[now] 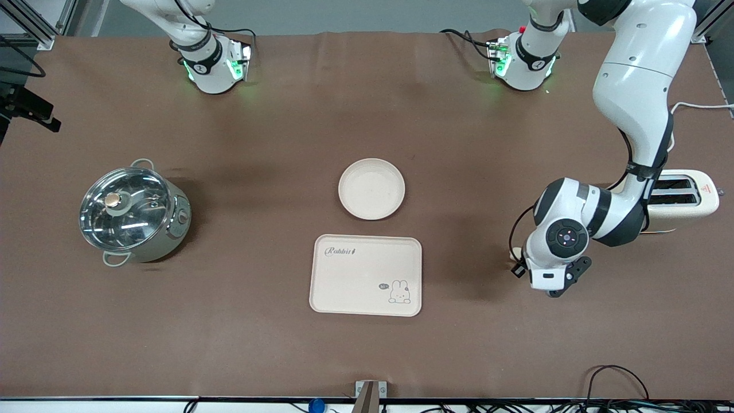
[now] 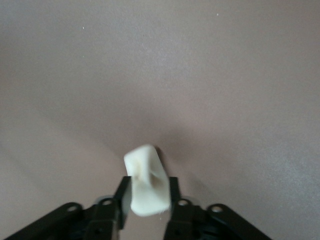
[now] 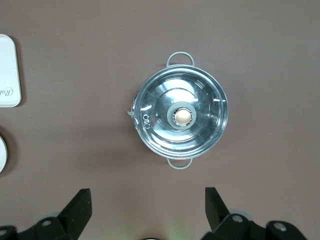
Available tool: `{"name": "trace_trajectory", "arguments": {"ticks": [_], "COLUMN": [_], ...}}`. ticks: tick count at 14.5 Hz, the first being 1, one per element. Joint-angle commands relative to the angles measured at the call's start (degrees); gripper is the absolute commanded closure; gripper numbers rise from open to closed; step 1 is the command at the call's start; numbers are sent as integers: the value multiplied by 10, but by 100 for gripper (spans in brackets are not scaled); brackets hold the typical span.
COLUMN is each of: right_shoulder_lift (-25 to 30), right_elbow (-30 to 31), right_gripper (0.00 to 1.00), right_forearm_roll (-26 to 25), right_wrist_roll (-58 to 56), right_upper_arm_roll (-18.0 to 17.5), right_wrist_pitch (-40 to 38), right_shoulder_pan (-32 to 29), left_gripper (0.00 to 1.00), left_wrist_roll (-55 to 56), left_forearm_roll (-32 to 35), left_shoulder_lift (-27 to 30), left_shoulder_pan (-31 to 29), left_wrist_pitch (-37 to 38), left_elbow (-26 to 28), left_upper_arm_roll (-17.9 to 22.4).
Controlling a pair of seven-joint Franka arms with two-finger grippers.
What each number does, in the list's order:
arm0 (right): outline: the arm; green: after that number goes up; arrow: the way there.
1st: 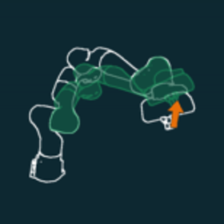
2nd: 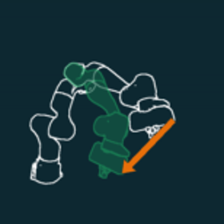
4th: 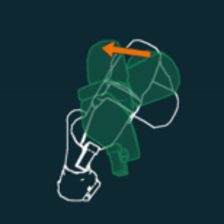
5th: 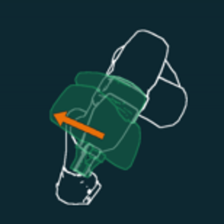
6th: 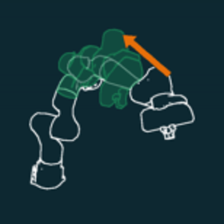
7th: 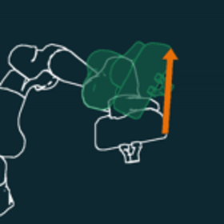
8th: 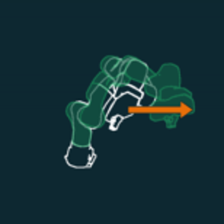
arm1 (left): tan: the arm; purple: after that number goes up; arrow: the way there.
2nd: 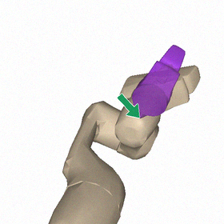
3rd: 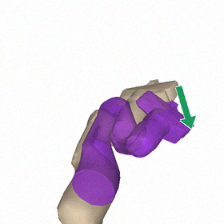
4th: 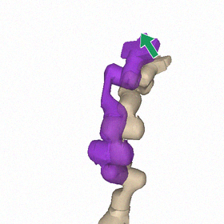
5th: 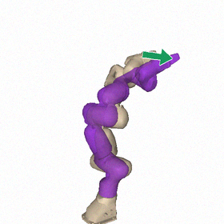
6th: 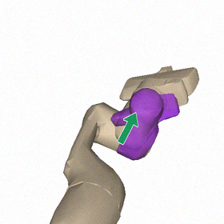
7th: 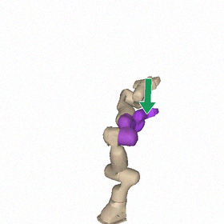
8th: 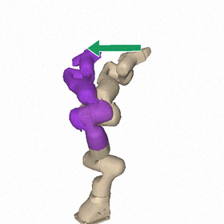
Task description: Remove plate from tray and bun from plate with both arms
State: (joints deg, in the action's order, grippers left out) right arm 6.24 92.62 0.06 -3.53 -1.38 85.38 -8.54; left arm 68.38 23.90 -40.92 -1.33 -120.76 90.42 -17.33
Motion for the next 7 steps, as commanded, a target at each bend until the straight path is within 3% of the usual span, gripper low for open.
{"name": "trace_trajectory", "arguments": {"ticks": [1,4,7], "right_shoulder_lift": [15,13,11], "right_elbow": [22,22,22], "right_gripper": [0,0,0], "right_forearm_roll": [7,7,6], "right_wrist_roll": [56,59,62], "right_upper_arm_roll": [11,11,11], "right_wrist_pitch": [16,22,25], "right_shoulder_pan": [18,19,29], "left_gripper": [0,0,0], "left_wrist_roll": [-7,-35,-185], "left_forearm_roll": [4,11,2], "left_shoulder_lift": [9,46,122], "left_shoulder_pan": [-2,5,-7], "left_wrist_pitch": [12,73,112], "left_elbow": [-3,-26,-41], "left_upper_arm_roll": [-2,-13,-17]}}
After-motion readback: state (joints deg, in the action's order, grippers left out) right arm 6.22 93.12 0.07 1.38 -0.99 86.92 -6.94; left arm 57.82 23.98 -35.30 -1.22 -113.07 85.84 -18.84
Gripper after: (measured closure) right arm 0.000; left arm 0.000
